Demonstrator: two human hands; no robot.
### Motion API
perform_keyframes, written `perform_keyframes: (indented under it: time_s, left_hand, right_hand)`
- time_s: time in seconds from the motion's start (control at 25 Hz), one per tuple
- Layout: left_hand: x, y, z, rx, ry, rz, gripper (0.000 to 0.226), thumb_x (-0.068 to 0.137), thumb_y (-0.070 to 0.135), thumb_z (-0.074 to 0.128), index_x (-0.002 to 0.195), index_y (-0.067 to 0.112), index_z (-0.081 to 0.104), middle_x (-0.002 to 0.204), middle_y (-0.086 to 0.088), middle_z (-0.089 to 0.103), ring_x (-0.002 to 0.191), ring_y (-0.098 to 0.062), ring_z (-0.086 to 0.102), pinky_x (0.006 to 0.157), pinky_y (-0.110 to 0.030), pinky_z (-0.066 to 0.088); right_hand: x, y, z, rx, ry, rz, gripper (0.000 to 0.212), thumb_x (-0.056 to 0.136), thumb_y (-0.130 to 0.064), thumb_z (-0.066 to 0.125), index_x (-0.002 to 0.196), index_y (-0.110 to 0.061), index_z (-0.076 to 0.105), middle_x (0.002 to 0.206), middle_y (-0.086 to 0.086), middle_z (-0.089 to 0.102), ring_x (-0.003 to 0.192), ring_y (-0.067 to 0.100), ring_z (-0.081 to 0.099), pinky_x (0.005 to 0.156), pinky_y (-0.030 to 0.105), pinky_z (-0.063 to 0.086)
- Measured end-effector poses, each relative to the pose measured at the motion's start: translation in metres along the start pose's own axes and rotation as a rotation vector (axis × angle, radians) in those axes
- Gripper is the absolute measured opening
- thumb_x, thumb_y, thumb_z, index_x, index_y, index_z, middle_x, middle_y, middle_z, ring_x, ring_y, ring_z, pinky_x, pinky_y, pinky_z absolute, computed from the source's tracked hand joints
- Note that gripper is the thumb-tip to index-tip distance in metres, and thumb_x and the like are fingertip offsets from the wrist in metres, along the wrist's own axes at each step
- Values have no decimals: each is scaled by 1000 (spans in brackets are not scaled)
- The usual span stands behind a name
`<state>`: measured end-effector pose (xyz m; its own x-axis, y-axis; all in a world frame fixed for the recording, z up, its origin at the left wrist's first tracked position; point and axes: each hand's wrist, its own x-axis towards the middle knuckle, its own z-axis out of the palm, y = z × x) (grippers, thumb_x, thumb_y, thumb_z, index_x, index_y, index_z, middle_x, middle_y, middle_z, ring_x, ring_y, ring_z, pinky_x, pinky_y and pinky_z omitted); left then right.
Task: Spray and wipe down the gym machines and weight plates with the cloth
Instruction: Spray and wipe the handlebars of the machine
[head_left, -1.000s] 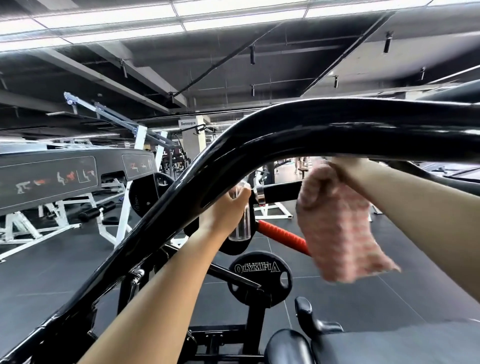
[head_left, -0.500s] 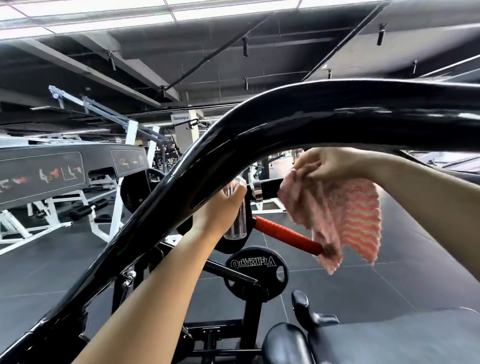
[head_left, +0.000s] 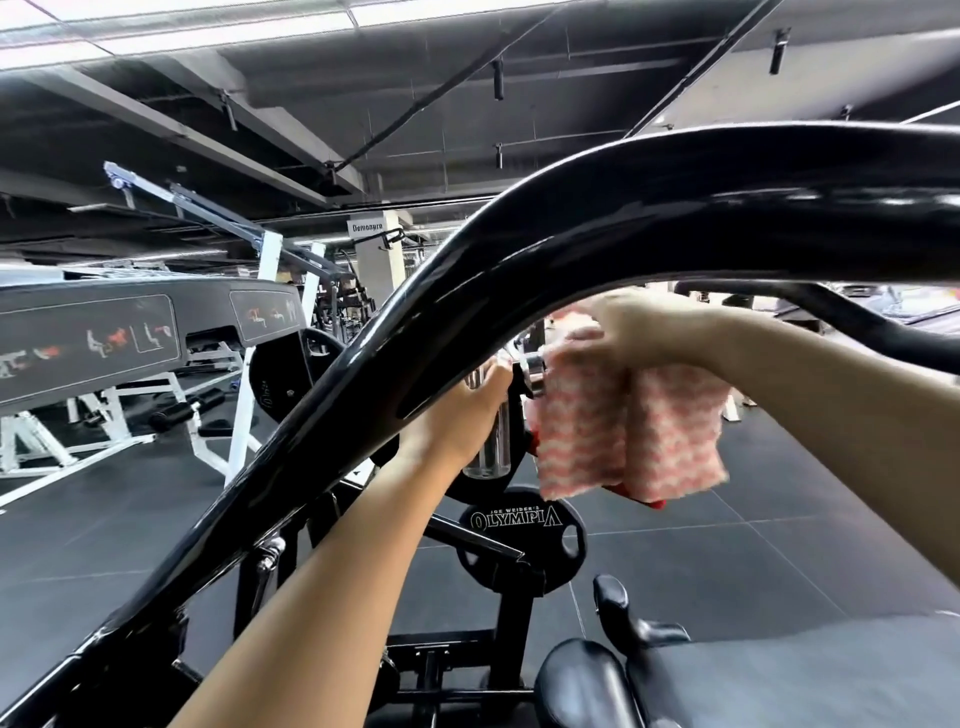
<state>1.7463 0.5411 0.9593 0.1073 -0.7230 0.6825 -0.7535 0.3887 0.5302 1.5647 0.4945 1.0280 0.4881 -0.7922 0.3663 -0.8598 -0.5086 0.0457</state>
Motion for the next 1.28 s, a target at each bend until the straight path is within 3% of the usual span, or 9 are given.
perform_keyframes:
  time_s: [0.2,0.4,0.52,0.6,0.76,0.88,1.04,1.2,1.28]
  left_hand:
    - [2,-6,4,-21,73,40,33,67,57,28,67,27,41,76,-19,66,58,-15,48,49,-17,30]
    - [0,-2,2,-12,20,27,29,66,59,28,64,30,32,65,-1,46,53,-11,36,47,-16,25]
    - [1,3,-1,-19,19,18,34,73,54,36,66,21,41,69,-7,52,56,-15,43,43,-18,29]
    - [-1,6,-4,-58,3,18,30,84,42,47,64,19,43,64,-4,49,46,-5,41,36,-13,29]
    - [-7,12,-12,-105,-71,1,34,98,25,44,64,26,40,63,9,45,47,-1,47,46,0,36]
    - [-6,14,-14,-115,-168,-53,36,100,27,35,65,23,36,64,7,42,53,0,38,45,1,33]
    - [-6,14,-13,-117,-64,-34,34,98,31,42,64,28,38,64,10,43,50,1,45,48,1,34]
    - [-5,15,-11,-111,-5,-46,30,96,35,44,66,36,41,72,19,47,63,5,44,54,3,32]
    - [-5,15,-9,-100,14,-40,29,95,34,46,67,37,40,72,20,46,65,2,44,54,1,33]
  right_hand:
    - [3,-6,18,-122,18,-192,32,71,-43,74,74,-30,44,73,-12,49,79,17,57,65,24,43]
    - [6,6,21,131,74,-153,26,85,-49,58,64,-34,58,64,-9,54,65,17,54,68,34,47]
    - [13,-7,21,364,262,-99,73,88,-65,30,81,-1,64,83,14,66,77,29,61,75,40,48]
    - [19,-20,19,464,352,-131,50,97,-43,39,73,-4,58,77,8,61,72,22,55,72,39,45]
    - [36,-40,2,297,-428,-59,34,89,-42,57,101,-11,63,93,0,65,91,18,62,75,23,50]
    - [38,-47,25,-332,-693,65,54,60,-39,77,102,-7,65,109,13,68,108,31,60,99,43,44]
    - [26,-56,32,-211,-239,-58,7,75,-29,66,78,-24,62,81,-6,65,74,13,60,63,24,45]
    - [17,-45,64,-318,598,-152,23,83,-31,41,78,-18,60,69,4,62,57,23,62,55,28,43]
    - [3,-47,86,-369,655,-165,26,79,-28,40,81,-15,63,66,5,59,49,21,56,52,29,44]
